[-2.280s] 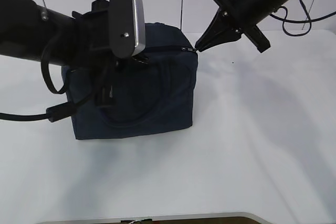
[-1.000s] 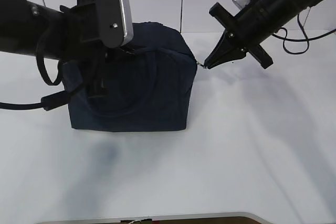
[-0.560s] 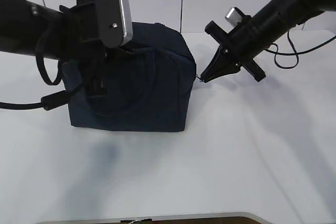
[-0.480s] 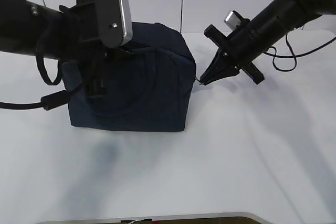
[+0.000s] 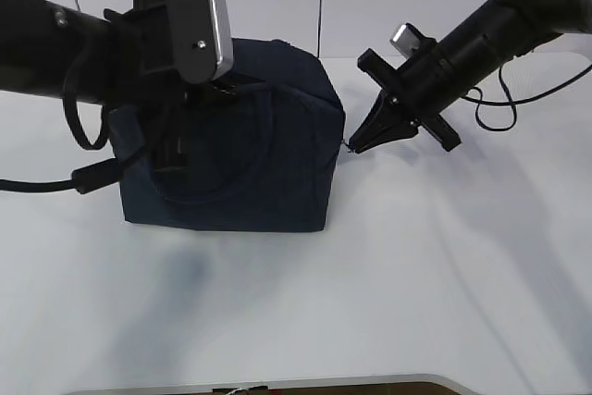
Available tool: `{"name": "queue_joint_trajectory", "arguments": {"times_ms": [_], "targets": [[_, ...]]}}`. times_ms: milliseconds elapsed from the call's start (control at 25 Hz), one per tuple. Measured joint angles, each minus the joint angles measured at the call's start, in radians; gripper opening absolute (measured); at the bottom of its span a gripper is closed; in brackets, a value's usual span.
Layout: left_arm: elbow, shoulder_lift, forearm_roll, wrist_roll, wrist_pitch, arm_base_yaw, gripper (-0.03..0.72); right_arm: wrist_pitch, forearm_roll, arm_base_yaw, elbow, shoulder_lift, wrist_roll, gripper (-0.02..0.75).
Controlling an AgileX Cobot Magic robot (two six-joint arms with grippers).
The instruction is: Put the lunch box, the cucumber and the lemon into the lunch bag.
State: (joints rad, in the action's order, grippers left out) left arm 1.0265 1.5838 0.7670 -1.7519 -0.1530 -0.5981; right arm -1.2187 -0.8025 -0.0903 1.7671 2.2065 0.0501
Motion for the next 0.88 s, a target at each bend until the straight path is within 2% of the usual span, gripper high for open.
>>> {"name": "queue_joint_trajectory", "arguments": {"times_ms": [160,240,320,520,600,880], "targets": [[0.000,0.000,0.000,0.000,0.000,0.000,-0.008,0.005,-0.089,0.002,0.000,0.005,0.072,0.010],[0.000,0.000,0.000,0.000,0.000,0.000,-0.008,0.007,-0.145,0.002,0.000,0.010,0.091,0.039],[0.000,0.000,0.000,0.000,0.000,0.000,-0.008,0.007,-0.176,0.002,0.000,0.010,0.098,0.092],[0.000,0.000,0.000,0.000,-0.011,0.000,-0.008,0.011,-0.186,0.004,0.000,0.010,0.127,0.286],[0.000,0.000,0.000,0.000,-0.014,0.000,-0.008,0.011,-0.186,0.006,0.000,0.010,0.137,0.326],[0.000,0.000,0.000,0.000,-0.017,0.000,-0.008,0.011,-0.188,0.006,0.000,-0.013,0.167,0.347]]}}
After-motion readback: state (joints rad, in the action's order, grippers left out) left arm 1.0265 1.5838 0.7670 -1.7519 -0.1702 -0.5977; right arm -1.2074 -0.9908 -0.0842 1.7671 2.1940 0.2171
